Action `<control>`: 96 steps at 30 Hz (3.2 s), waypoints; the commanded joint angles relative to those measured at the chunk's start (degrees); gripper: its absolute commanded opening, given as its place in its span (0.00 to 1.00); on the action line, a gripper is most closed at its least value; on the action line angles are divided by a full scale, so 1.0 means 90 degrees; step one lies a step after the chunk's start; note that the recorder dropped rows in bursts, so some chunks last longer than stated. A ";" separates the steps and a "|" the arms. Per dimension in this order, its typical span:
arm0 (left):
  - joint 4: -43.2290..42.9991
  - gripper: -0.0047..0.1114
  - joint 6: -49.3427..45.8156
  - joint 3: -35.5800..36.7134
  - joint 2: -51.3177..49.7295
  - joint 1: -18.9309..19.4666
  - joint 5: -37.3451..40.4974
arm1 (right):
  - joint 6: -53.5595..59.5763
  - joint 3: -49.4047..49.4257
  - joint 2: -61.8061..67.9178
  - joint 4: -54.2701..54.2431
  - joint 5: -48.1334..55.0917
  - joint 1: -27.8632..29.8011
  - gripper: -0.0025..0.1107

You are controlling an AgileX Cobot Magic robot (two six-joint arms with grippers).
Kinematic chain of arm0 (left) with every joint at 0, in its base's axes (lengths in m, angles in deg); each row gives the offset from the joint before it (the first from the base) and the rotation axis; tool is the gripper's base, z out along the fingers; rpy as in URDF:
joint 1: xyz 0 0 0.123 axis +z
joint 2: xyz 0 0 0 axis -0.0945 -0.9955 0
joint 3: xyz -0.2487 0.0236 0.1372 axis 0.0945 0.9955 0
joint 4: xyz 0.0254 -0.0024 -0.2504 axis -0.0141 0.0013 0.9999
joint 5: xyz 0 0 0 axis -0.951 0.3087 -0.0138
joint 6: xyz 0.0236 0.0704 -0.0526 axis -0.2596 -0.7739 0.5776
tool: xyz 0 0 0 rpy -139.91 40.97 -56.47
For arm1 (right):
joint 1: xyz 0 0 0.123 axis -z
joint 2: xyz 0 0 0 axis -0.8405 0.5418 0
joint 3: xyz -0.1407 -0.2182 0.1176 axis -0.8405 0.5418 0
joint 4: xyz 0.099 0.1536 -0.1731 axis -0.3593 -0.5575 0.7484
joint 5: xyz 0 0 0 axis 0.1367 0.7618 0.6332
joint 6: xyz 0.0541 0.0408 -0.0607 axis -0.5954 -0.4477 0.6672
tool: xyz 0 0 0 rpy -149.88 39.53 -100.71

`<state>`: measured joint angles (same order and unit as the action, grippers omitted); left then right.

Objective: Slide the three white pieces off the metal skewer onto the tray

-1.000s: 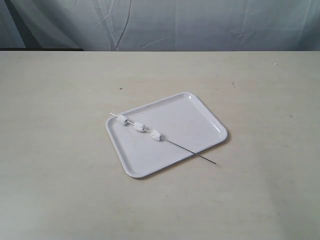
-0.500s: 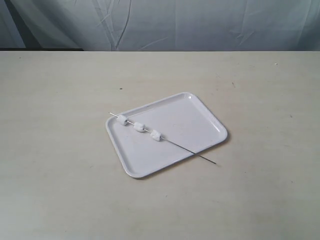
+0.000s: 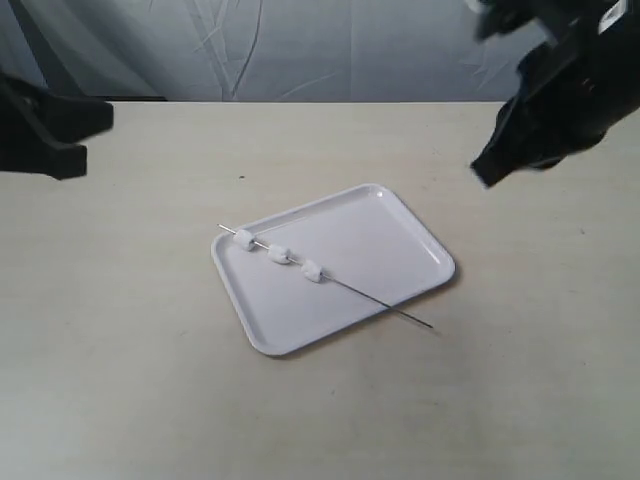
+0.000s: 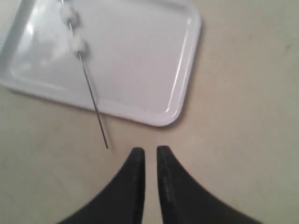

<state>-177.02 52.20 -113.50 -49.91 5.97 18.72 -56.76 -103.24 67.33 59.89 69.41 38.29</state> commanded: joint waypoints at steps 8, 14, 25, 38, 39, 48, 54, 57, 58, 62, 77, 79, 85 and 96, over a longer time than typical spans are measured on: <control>-0.0040 0.14 -0.0358 -0.0034 -0.2430 -0.0019 -0.0358 | 0.1816 -0.0042 0.2571 -0.0230 0.0150 -0.0056 0.43; -0.0040 0.14 -0.0356 -0.0159 -0.2793 -0.0019 -0.0477 | 0.2037 -0.0042 0.2651 -0.0972 0.0150 -0.0060 0.43; -0.0040 0.14 -0.0320 -0.0227 -0.2820 -0.0019 -0.0878 | 0.2362 0.0058 0.2956 -0.0735 -0.0103 -0.0825 0.35; -0.0040 0.14 -0.0320 -0.0227 -0.2820 -0.0019 -0.1049 | 0.2123 0.0097 0.2956 -0.0586 -0.0364 -0.0825 0.35; -0.0040 0.14 -0.0320 -0.0227 -0.2820 -0.0019 -0.1049 | 0.2107 0.0123 0.2968 -0.0586 -0.0367 -0.0825 0.35; -0.0040 0.14 -0.0309 -0.0227 -0.2820 -0.0019 -0.1098 | 0.2082 0.0143 0.3243 -0.0645 -0.0379 -0.0825 0.35; -0.0040 0.14 -0.0322 -0.0227 -0.2820 -0.0019 -0.1119 | 0.2082 0.0143 0.3336 -0.0658 -0.0485 -0.0825 0.35; -0.0040 0.14 -0.0322 -0.0227 -0.2820 -0.0019 -0.1119 | 0.2082 0.0143 0.3336 -0.0658 -0.0494 -0.0825 0.35; -0.0040 0.14 -0.0322 -0.0227 -0.2820 -0.0019 -0.1119 | 0.2072 0.0143 0.3336 -0.0670 -0.0508 -0.0825 0.35; -0.0040 0.14 -0.0322 -0.0227 -0.2820 -0.0019 -0.1119 | 0.2072 0.0143 0.3336 -0.0746 -0.0510 -0.0825 0.20; -0.0040 0.14 0.1228 -0.0227 -0.2820 -0.0007 -0.1151 | 0.2072 0.0143 0.3212 -0.1078 -0.0342 -0.0795 0.02; -0.0040 0.18 0.1501 -0.0227 -0.2820 -0.0007 -0.1151 | 0.2072 0.0143 0.3024 -0.1229 -0.0288 -0.0760 0.02; -0.0040 0.42 0.2200 -0.0227 -0.2829 -0.0007 -0.1361 | 0.2072 0.0156 0.2238 -0.1761 0.0178 -0.0636 0.02; 0.2503 0.46 0.2503 -0.0227 -0.3778 -0.0019 -0.3055 | 0.2072 0.1068 0.0979 -0.2066 0.0014 -0.0636 0.02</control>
<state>-157.86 76.20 -115.40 -82.19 5.97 -4.05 -38.32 -94.28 77.13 42.68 69.98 32.20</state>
